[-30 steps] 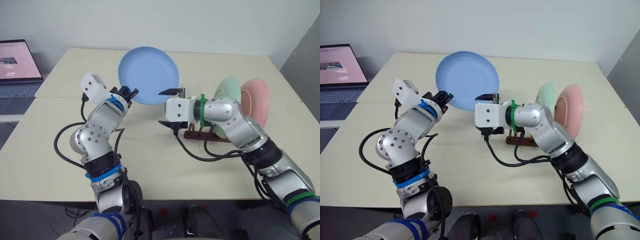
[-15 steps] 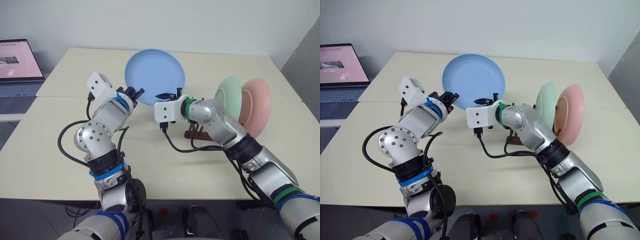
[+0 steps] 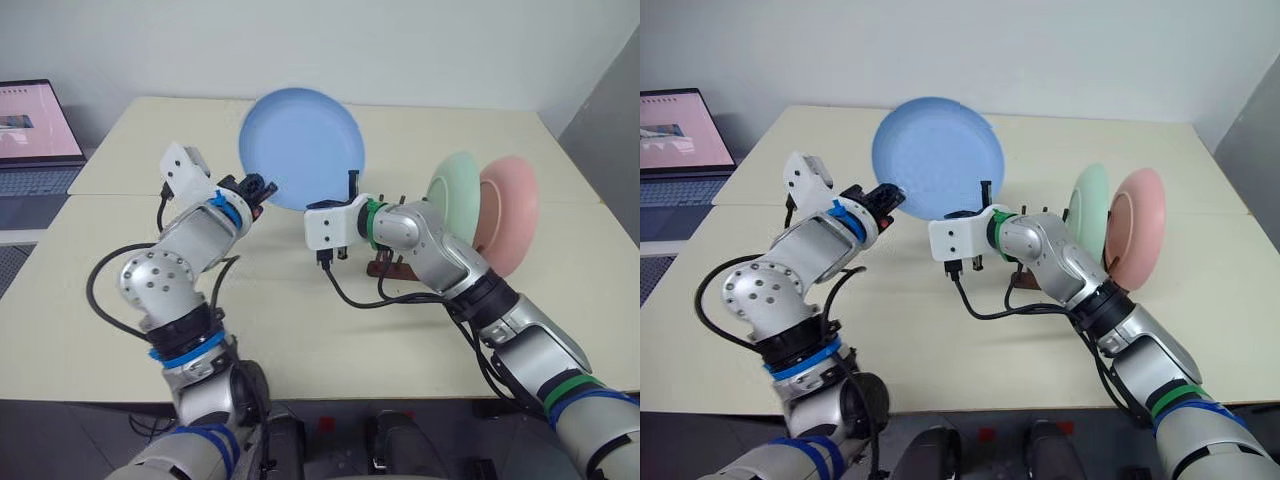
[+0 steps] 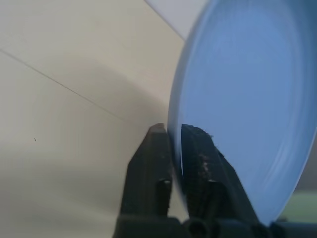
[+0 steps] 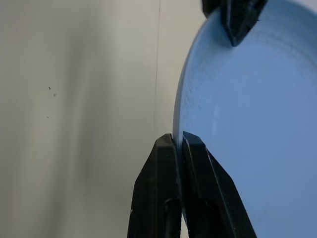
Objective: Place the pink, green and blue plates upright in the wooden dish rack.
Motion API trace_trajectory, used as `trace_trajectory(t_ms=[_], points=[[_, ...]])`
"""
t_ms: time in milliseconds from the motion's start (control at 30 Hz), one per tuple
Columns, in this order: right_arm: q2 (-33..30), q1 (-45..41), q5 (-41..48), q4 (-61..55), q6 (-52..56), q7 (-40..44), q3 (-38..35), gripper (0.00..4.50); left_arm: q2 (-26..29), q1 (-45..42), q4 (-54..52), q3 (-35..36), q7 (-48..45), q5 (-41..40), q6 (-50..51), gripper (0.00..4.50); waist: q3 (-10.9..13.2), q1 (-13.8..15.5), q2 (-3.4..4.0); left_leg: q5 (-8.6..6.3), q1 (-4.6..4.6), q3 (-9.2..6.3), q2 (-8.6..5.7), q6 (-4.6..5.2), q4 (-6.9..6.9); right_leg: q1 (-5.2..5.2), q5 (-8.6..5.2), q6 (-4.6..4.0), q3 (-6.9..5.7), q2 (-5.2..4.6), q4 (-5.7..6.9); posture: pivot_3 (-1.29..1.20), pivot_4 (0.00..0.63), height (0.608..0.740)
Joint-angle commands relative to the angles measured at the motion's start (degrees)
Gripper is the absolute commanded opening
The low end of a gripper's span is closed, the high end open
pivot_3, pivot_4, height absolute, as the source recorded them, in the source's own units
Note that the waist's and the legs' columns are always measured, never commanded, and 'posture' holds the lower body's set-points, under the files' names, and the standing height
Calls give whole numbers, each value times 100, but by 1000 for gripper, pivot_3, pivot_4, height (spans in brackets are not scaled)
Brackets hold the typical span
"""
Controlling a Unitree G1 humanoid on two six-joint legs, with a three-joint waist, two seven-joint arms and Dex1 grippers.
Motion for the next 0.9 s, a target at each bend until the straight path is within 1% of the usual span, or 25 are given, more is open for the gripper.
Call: trace_trajectory(t_ms=[33, 67, 167, 200, 233, 300, 367, 400, 467, 533, 633, 700, 733, 800, 867, 900], points=[[-113, -130, 82, -340, 3, -96, -526, 0, 730, 215, -77, -78, -1311, -296, -206, 1762, 0, -28, 0, 0, 0, 0, 0, -1, 0, 0, 0, -1, 0, -1, 1, 0, 150, 733], [-131, -131, 110, -369, -8, -75, -570, 0, 1103, 305, -11, -74, -1872, -255, -443, 2087, 0, -34, 1, 1, 0, 0, 0, -3, 0, 0, 0, -1, -1, -1, 1, 0, 150, 733], [-119, -116, 230, -459, -2, 21, -714, 0, 1893, 576, 152, -202, -3072, -15, -1049, 3017, 1, -66, 1, 2, 1, 2, 0, -5, 0, -2, -2, -5, -2, -1, 3, 0, 150, 733], [-88, -108, 377, -548, 42, 120, -810, 0, 2124, 707, 206, -270, -3473, 183, -1407, 3313, 1, -72, 1, 2, 1, 2, 1, -5, 0, -1, -3, -7, -4, -1, 2, 0, 150, 733], [14, -103, 756, -759, 299, 281, -1066, 0, 2455, 968, 240, -464, -4038, 562, -1930, 3620, 1, -78, 1, 2, 3, 4, 0, -5, -2, -1, -4, -9, -2, -3, 2, 0, 150, 733], [198, -102, 1381, -1131, 873, 500, -1523, 0, 2894, 1390, 304, -881, -4821, 1253, -2851, 4216, 2, -97, 4, 2, 3, 6, 2, -5, -7, -3, -6, -12, 0, -3, 0, 0, 150, 733], [318, -102, 1891, -1498, 1422, 648, -1885, 0, 3120, 1686, 338, -1295, -5351, 1784, -3612, 4216, 2, -94, 4, 2, 4, 4, 4, -5, -13, -7, -10, -19, 2, -6, 3, 0, 150, 733], [477, -102, 2380, -1843, 2021, 693, -2219, 0, 3138, 1759, 293, -1522, -5590, 1974, -3937, 4216, 2, -81, 4, 1, 4, 4, 8, -5, -14, -5, -14, -27, -4, -11, 3, 0, 150, 733], [671, -111, 3014, -2323, 2830, 705, -2634, 0, 3107, 1806, 248, -1751, -5858, 2154, -4298, 4216, 2, -31, 4, 1, -1, 2, 34, -6, -17, -5, -18, -34, -6, -27, 6, 0, 150, 733], [930, -208, 4088, -3014, 4112, 528, -3472, 0, 3034, 1723, 95, -2085, -6195, 2179, -4464, 4216, 2, 5, 4, 1, -6, 4, 41, -6, -15, -5, -19, -35, -8, -44, 0, 0, 150, 733], [1043, -236, 5202, -3752, 5540, 234, -4347, 0, 3002, 1634, 50, -2423, -6593, 2275, -4684, 4216, 2, 52, 4, 0, -9, 7, 42, -5, -14, -8, -19, -35, -23, -44, 0, 0, 150, 733], [1020, -204, 5763, -4116, 6214, 19, -4775, 0, 2974, 1580, 75, -2535, -6786, 2285, -4777, 4216, 2, 58, 5, 0, -9, 6, 42, -4, -14, -7, -19, -35, -27, -44, -1, 0, 150, 733], [1062, -148, 6172, -4348, 6696, -111, -5152, 0, 2940, 1506, 103, -2595, -6911, 2282, -4868, 4216, 3, 55, 6, 0, -7, 9, 43, -4, -15, -7, -19, -36, -26, -44, -2, 0, 150, 733], [1115, -118, 6720, -4596, 7306, -351, -5608, 0, 2898, 1419, 145, -2651, -7050, 2298, -4981, 4216, 3, 53, 6, 0, -7, 10, 49, -3, -13, -8, -19, -36, -27, -40, 0, 0, 150, 733], [1294, 24, 7273, -4909, 8091, -589, -6223, 0, 2888, 1235, 235, -2731, -7273, 2225, -4900, 4216, 3, 52, 5, 0, -5, 11, 58, -3, -13, -8, -19, -36, -27, -28, -1, 0, 150, 733], [1380, 83, 7446, -5017, 8368, -712, -6445, 0, 2881, 1167, 300, -2752, -7362, 2210, -4876, 4216, 3, 49, 6, 0, -5, 10, 65, -3, -12, -8, -19, -37, -26, -4, 0, 0, 150, 733]])
